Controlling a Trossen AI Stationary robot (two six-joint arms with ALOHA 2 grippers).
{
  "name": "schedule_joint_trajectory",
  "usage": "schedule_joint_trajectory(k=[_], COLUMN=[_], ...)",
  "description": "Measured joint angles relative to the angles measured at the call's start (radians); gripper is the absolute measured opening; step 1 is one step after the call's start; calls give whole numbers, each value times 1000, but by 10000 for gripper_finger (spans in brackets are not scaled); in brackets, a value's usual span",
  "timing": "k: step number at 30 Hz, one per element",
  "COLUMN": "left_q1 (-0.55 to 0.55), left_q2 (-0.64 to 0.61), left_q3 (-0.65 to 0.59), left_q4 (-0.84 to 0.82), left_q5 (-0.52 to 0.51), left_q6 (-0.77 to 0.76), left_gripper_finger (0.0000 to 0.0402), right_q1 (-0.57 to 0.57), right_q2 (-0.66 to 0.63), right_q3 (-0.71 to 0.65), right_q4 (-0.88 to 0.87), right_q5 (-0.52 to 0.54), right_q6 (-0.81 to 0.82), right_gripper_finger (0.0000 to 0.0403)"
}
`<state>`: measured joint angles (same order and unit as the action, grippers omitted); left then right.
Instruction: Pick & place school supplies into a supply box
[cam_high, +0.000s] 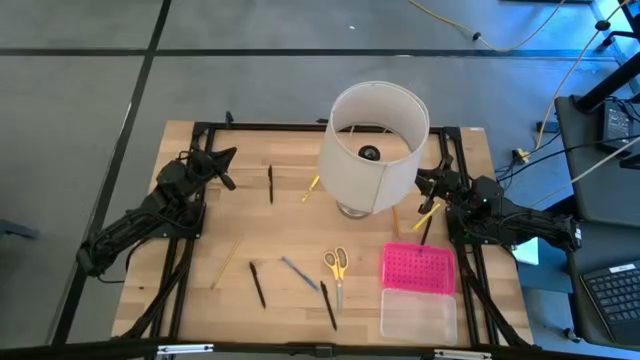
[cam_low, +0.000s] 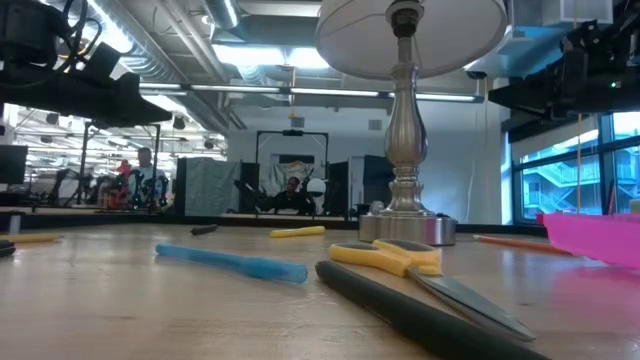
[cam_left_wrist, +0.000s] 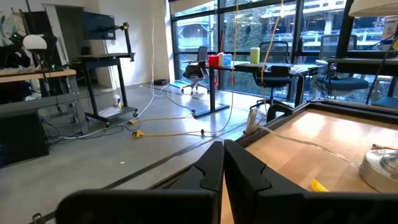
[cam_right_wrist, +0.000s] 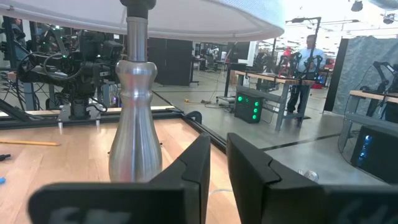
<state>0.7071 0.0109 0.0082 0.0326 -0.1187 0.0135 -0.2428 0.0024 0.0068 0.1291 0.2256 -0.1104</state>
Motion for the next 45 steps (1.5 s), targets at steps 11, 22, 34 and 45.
schedule_joint_trajectory(k=[11,22,34,45], left_q1=[0,0,0,0], left_q2=[0,0,0,0], left_q3=[0,0,0,0], left_q4=[0,0,0,0], left_q5=[0,0,0,0], left_q6=[0,0,0,0], left_gripper_finger=[6,6,6,6], right_q1=[0,0,0,1], right_q2=[0,0,0,0], right_q3=[0,0,0,6], right_q4=[0,0,0,38], right_q5=[0,0,0,-59], right_q6=[0,0,0,111], right_gripper_finger=[60,60,60,60])
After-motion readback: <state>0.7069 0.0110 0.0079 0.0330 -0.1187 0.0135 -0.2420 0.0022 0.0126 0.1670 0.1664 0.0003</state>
